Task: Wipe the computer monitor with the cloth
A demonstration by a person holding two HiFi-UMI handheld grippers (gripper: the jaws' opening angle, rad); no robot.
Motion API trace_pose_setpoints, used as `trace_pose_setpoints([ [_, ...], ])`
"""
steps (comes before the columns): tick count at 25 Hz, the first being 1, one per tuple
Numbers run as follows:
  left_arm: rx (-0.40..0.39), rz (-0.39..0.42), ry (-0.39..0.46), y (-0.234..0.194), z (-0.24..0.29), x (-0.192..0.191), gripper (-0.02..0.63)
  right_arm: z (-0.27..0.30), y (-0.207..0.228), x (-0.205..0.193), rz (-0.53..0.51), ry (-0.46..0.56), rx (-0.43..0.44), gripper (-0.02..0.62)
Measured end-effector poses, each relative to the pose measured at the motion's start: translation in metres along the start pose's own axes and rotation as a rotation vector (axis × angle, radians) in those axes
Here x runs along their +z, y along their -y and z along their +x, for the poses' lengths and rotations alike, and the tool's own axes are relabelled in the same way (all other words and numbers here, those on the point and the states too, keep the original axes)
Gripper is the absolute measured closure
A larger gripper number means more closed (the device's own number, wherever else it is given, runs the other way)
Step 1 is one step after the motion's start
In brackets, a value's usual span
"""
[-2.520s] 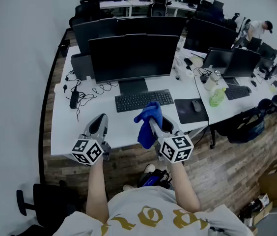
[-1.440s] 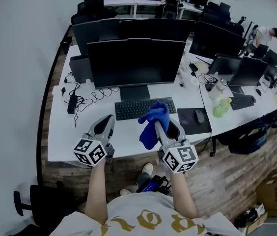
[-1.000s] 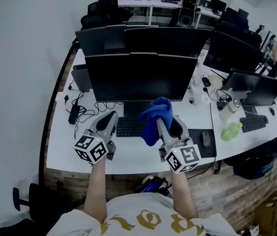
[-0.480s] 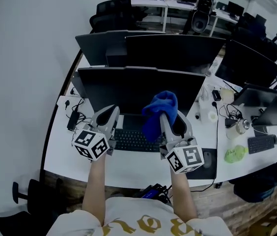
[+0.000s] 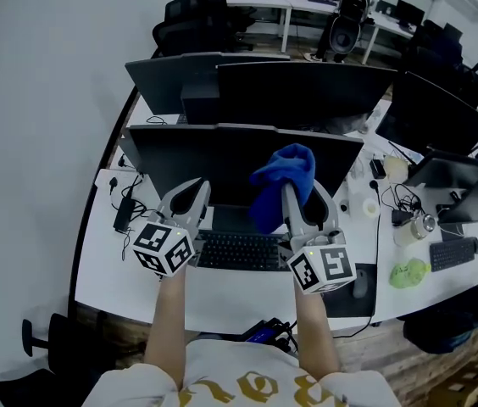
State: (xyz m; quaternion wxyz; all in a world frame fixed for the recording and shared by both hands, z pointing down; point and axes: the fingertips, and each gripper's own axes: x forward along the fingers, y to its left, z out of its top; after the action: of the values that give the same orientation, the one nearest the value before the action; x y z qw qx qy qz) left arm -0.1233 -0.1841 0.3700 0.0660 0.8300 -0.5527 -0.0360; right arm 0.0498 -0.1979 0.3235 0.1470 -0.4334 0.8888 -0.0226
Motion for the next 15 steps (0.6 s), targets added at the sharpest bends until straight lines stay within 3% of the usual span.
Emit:
trace_pose_setpoints([
  [15,-0.196,-0.050,0.010,-0.032,0.050,0.023,0.606,0.068,-0.027,0.014,-0.089,0.072,-0.030,0.456],
])
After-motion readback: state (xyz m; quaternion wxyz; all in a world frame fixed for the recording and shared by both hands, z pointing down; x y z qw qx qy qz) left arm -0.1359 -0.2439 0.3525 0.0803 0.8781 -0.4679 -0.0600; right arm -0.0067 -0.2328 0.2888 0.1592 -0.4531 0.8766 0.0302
